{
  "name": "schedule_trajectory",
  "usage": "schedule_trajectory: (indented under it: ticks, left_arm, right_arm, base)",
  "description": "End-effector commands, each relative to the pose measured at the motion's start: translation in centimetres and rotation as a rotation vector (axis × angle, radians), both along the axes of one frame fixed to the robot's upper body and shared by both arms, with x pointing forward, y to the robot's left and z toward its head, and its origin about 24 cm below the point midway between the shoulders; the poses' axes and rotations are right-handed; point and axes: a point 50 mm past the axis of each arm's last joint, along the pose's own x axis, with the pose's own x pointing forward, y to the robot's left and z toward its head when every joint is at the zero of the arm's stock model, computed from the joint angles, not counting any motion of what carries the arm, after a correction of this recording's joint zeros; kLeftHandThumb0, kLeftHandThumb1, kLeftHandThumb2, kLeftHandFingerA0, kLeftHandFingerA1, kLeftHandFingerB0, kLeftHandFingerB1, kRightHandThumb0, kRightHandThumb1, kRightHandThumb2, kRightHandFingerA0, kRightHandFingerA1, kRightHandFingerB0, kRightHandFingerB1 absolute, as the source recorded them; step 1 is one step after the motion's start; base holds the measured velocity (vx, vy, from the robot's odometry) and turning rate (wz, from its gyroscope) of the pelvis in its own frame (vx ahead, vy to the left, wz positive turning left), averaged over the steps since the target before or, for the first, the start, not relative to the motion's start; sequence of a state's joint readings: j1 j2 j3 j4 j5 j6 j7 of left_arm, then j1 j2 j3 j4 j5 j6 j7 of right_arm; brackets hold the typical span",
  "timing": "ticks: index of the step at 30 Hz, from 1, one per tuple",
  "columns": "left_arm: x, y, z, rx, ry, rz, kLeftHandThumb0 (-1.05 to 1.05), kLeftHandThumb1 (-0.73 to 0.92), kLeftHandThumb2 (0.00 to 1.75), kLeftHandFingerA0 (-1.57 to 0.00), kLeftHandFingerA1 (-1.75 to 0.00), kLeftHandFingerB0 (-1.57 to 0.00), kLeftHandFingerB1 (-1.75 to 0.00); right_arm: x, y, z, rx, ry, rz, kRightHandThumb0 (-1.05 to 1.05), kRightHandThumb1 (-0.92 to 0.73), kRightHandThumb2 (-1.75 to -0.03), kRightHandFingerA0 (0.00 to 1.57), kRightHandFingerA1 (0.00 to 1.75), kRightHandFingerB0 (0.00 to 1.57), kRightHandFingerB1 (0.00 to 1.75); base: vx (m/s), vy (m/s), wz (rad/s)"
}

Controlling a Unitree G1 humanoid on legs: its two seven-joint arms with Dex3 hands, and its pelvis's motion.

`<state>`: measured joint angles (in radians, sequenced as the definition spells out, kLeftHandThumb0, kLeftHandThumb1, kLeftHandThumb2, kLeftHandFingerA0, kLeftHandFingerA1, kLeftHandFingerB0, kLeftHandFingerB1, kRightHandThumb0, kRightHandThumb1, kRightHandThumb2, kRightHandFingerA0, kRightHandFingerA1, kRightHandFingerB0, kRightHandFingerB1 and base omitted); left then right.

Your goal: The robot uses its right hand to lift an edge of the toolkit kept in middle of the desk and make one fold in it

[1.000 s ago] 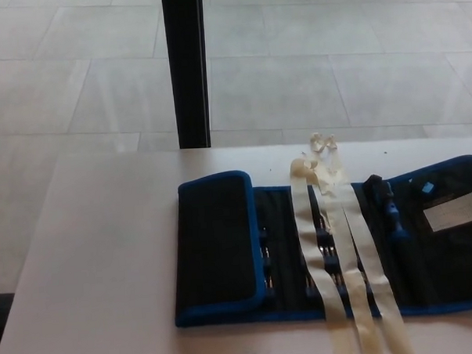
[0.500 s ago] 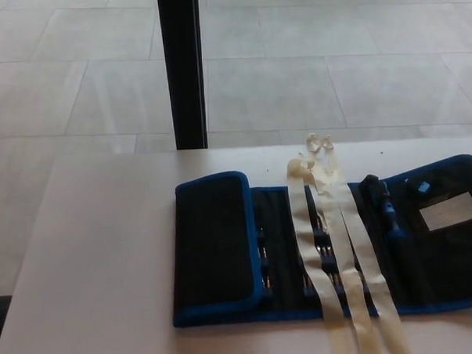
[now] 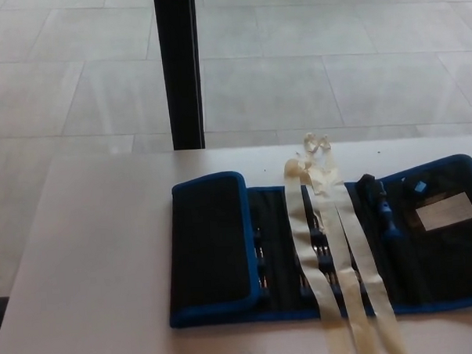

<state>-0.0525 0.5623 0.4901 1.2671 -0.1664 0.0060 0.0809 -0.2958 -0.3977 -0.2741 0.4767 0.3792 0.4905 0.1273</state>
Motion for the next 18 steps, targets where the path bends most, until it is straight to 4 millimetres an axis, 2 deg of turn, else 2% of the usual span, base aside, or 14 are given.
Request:
schedule_trajectory:
  ticks: [1, 3, 5, 6, 7, 8, 10, 11, 12, 14, 15, 18]
  left_arm:
    - [-0.3, 0.7, 0.7, 0.015, -0.022, 0.019, -0.49, 0.48, 0.55, -0.69, -0.79, -0.62, -0.59]
    - [-0.3, 0.7, 0.7, 0.023, 0.0, 0.003, -0.49, 0.5, 0.55, -0.67, -0.73, -0.63, -0.58]
    - [-0.4, 0.8, 0.7, 0.025, -0.001, 0.008, -0.49, 0.5, 0.55, -0.66, -0.72, -0.61, -0.57]
    - [-0.4, 0.8, 0.7, 0.031, 0.015, 0.004, -0.5, 0.5, 0.55, -0.73, -0.75, -0.62, -0.57]
    - [-0.4, 0.8, 0.7, 0.033, 0.02, 0.003, -0.5, 0.5, 0.55, -0.73, -0.75, -0.62, -0.57]
    - [-0.4, 0.8, 0.7, 0.033, 0.023, 0.0, -0.54, 0.49, 0.56, -0.79, -0.82, -0.6, -0.56]
    - [-0.5, 0.8, 0.7, 0.031, 0.009, 0.0, -0.51, 0.48, 0.56, -0.75, -0.82, -0.6, -0.58]
    - [-0.6, 0.7, 0.6, 0.021, -0.003, 0.005, -0.5, 0.5, 0.55, -0.69, -0.77, -0.63, -0.6]
    - [-0.6, 0.7, 0.6, 0.02, -0.003, 0.004, -0.5, 0.5, 0.55, -0.69, -0.77, -0.63, -0.6]
    - [-0.6, 0.7, 0.6, 0.021, -0.002, 0.007, -0.51, 0.49, 0.55, -0.69, -0.75, -0.64, -0.59]
    - [-0.6, 0.7, 0.6, 0.026, 0.007, 0.001, -0.52, 0.49, 0.55, -0.7, -0.75, -0.62, -0.58]
    - [-0.7, 0.8, 0.6, 0.034, 0.034, -0.018, -0.53, 0.5, 0.55, -0.7, -0.72, -0.64, -0.56]
  right_arm:
    - [-0.9, 0.3, -2.1, 0.047, 0.117, -0.031, -0.66, -0.77, -0.63, 0.48, 0.49, 0.43, 0.42]
    - [-0.6, 0.7, -1.9, 0.05, 0.112, -0.039, -0.67, -0.75, -0.62, 0.55, 0.5, 0.47, 0.42]
    - [-0.3, 1.3, -1.4, 0.064, 0.091, -0.021, -0.66, -0.76, -0.62, 0.55, 0.47, 0.43, 0.4]
    - [0.0, 1.9, -1.0, 0.11, 0.053, -0.02, -0.66, -0.74, -0.62, 0.56, 0.49, 0.44, 0.4]
    - [0.1, 2.1, -0.8, 0.128, 0.039, -0.021, -0.66, -0.74, -0.62, 0.56, 0.49, 0.44, 0.4]
    - [0.4, 2.6, -0.3, 0.14, 0.011, -0.028, -0.66, -0.72, -0.62, 0.59, 0.49, 0.46, 0.4]
    - [0.5, 3.1, 0.1, 0.157, -0.019, -0.006, -0.64, -0.75, -0.62, 0.57, 0.47, 0.44, 0.39]
    - [1.1, 4.2, 1.3, 0.139, -0.088, 0.004, -0.63, -0.73, -0.62, 0.62, 0.47, 0.46, 0.39]
    - [1.1, 4.3, 1.4, 0.137, -0.094, 0.004, -0.63, -0.73, -0.62, 0.62, 0.47, 0.46, 0.39]
    - [1.7, 6.1, 3.7, 0.129, -0.197, 0.072, -0.62, -0.77, -0.64, 0.56, 0.42, 0.43, 0.37]
    - [1.8, 6.6, 4.2, 0.118, -0.226, 0.089, -0.62, -0.77, -0.64, 0.62, 0.43, 0.46, 0.38]
    - [2.3, 9.2, 6.8, 0.102, -0.349, 0.122, -0.68, -0.72, -0.62, 0.67, 0.42, 0.55, 0.4]
  base:
    - [0.0, 0.0, 0.0]
    - [0.0, 0.0, 0.0]
    - [0.0, 0.0, 0.0]
    - [0.0, 0.0, 0.0]
    - [0.0, 0.0, 0.0]
    - [0.0, 0.0, 0.0]
    - [0.0, 0.0, 0.0]
    - [0.0, 0.0, 0.0]
    - [0.0, 0.0, -0.07]
    - [0.0, 0.0, 0.0]
    - [0.0, 0.0, 0.0]
    - [0.0, 0.0, 0.0]
